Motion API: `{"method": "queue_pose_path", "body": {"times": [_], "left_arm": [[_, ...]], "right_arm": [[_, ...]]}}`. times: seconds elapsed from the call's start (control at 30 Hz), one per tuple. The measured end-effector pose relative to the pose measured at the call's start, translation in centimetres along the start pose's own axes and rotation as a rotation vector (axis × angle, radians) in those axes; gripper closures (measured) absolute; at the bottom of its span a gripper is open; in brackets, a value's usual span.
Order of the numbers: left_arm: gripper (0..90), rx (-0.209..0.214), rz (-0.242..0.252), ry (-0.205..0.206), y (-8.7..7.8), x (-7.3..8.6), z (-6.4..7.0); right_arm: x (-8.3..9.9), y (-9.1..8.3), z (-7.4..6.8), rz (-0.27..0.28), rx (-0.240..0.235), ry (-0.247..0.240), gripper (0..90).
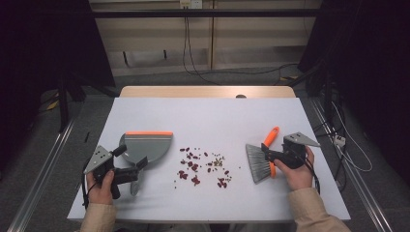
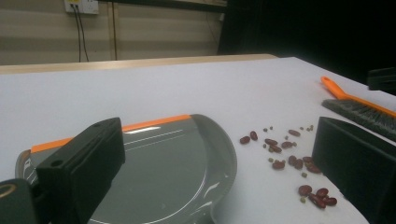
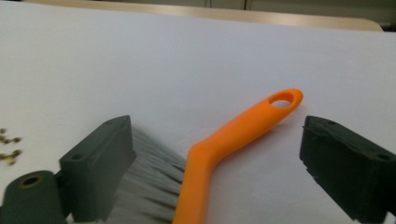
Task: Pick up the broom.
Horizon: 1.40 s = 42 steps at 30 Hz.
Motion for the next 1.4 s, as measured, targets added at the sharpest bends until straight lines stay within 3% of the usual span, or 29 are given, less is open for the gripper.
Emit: {"method": "queue_pose_path", "body": {"times": [0.13,0.27,0.37,0.6,0.9,1.4], "left_arm": [[2.4,0.001,-0.001,-0.002,0.0,0.0,-0.1],[2.4,0.009,0.0,-0.01,0.1,0.0,-0.1],[2.4,0.009,-0.002,-0.009,0.1,0.0,-0.1],[2.4,0.016,-0.001,-0.021,0.2,0.1,-0.1],[2.4,0.018,-0.006,-0.019,0.2,0.1,-0.1],[2.3,0.018,-0.003,-0.013,0.1,0.0,-0.1]], "right_arm": [[-0.1,1.2,0.2,-0.011,0.017,0.033,13.7],[-0.1,2.5,0.4,-0.061,0.059,0.048,15.2],[-0.3,2.9,0.2,-0.081,0.092,0.019,16.4],[-0.6,3.5,0.4,-0.11,0.106,0.039,18.7],[-0.3,4.2,0.7,-0.195,0.094,0.065,24.6],[-0.1,4.2,0.5,-0.22,0.1,0.086,29.2]]}}
Point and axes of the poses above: each handheld gripper's, and its own axes: y roughly forward along the jaws, x roughly out of its underside, z roughly to its right, the point moved 4 cm from there along y, roughly forward along the jaws, and after that the axes turned 11 degrees about -z, right-handed, at the moved point
